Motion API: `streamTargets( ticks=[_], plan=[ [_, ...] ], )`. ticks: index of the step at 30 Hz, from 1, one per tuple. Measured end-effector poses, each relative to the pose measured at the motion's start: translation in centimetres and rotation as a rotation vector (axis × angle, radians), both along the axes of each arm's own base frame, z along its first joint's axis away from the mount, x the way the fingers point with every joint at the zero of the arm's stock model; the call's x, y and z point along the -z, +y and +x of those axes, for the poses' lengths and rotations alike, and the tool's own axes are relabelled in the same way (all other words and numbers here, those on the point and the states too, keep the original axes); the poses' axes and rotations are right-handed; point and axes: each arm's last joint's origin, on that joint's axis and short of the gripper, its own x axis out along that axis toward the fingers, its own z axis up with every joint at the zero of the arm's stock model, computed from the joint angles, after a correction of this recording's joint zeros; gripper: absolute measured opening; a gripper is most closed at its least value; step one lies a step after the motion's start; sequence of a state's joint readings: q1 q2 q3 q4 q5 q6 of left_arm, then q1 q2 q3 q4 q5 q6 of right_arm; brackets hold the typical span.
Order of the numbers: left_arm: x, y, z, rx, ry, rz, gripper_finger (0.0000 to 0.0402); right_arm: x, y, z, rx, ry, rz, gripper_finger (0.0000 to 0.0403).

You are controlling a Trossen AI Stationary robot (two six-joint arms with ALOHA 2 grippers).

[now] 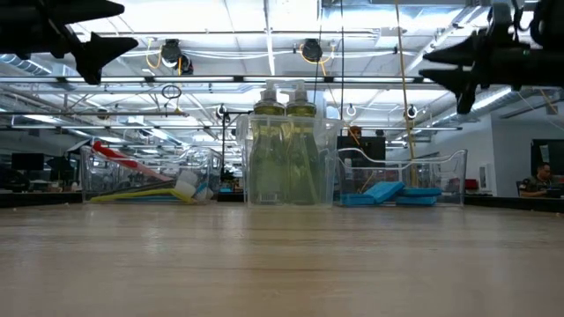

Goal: Pick & Place Kitchen Sink Supplies
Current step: Return to Home Position

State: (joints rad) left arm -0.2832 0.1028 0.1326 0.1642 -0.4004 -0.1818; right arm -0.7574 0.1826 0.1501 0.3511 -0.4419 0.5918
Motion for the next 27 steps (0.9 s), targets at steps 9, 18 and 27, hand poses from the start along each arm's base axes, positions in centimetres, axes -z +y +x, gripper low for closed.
streamTargets(
  ticks=[9, 18, 27],
  plan=[
    [0.1, 0.0, 0.0, -0.001, 0.013, 0.005, 0.0274, 1.7, 0.2, 0.2, -0.139, -0.036, 0.124, 0.0136],
    [0.1, 0.0, 0.0, -0.004, 0.012, 0.0, 0.0274, 0.9, 1.3, 0.5, -0.296, -0.087, 0.111, 0.0134],
    [0.0, 0.1, 0.0, -0.04, 0.007, 0.01, 0.0274, 1.5, 2.8, 1.7, -0.273, -0.057, 0.099, 0.0133]
  ],
)
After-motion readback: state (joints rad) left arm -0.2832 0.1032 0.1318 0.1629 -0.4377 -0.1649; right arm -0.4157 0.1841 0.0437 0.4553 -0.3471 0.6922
